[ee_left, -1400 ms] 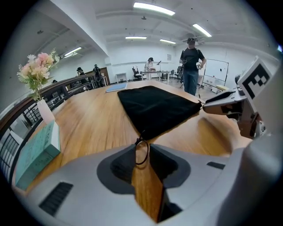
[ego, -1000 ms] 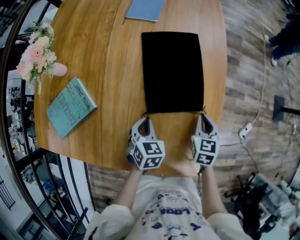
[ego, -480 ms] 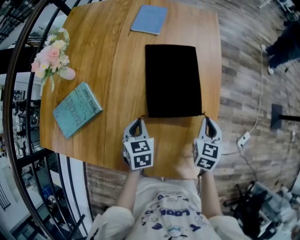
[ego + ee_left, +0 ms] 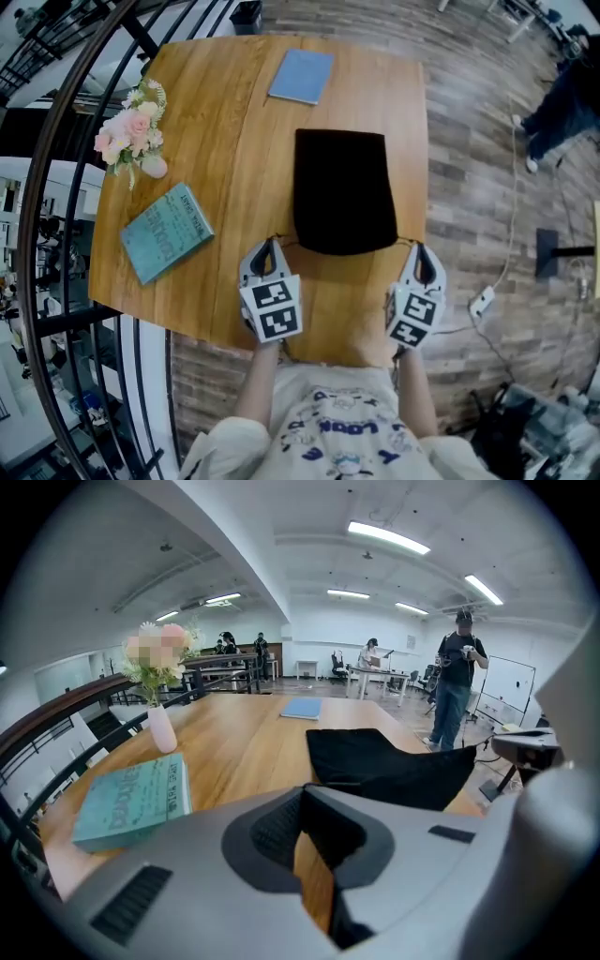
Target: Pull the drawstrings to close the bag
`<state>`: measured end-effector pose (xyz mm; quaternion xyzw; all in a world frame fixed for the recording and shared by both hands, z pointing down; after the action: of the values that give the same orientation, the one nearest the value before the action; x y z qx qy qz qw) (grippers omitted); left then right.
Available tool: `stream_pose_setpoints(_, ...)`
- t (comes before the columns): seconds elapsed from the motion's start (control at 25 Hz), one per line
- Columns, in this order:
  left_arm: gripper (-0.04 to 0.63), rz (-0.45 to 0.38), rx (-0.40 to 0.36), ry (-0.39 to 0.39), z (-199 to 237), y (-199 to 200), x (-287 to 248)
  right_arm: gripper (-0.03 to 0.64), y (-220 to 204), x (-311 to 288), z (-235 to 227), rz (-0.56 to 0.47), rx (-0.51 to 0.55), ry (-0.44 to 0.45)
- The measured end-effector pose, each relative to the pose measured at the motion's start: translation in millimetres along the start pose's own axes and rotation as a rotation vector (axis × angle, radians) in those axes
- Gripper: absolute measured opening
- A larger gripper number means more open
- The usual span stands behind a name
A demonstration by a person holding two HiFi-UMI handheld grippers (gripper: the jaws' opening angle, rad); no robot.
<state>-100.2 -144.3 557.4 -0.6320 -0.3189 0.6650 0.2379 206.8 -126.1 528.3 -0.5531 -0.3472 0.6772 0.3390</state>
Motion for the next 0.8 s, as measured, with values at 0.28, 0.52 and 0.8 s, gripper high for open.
stream_pose_setpoints(0.28, 0.003, -0.055, 0.040, 0.087, 18, 28, 22, 0.008, 28, 19, -16, -0.061, -0.038, -0.080)
stream_pose_setpoints(0.52, 0.003, -0.097, 0.071, 0.133, 35, 48, 34, 0.008, 45, 25, -32, -0.072, -0.057, -0.141)
stream_pose_setpoints(0.8, 0.003, -0.119, 0.098, 0.167, 54, 63, 43, 0.008, 61, 31, -50, -0.094, -0.094, -0.198)
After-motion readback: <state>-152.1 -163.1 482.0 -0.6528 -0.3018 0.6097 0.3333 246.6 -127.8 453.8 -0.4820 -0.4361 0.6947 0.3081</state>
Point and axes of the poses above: the fingertips, and each gripper's own axes: x backward along the fingers, z to its left, y out of its top, the point moved 2 cm from there along x, backward along the fingers, and after that the axes turned 1 degree about -x, right-handed, at the moved point
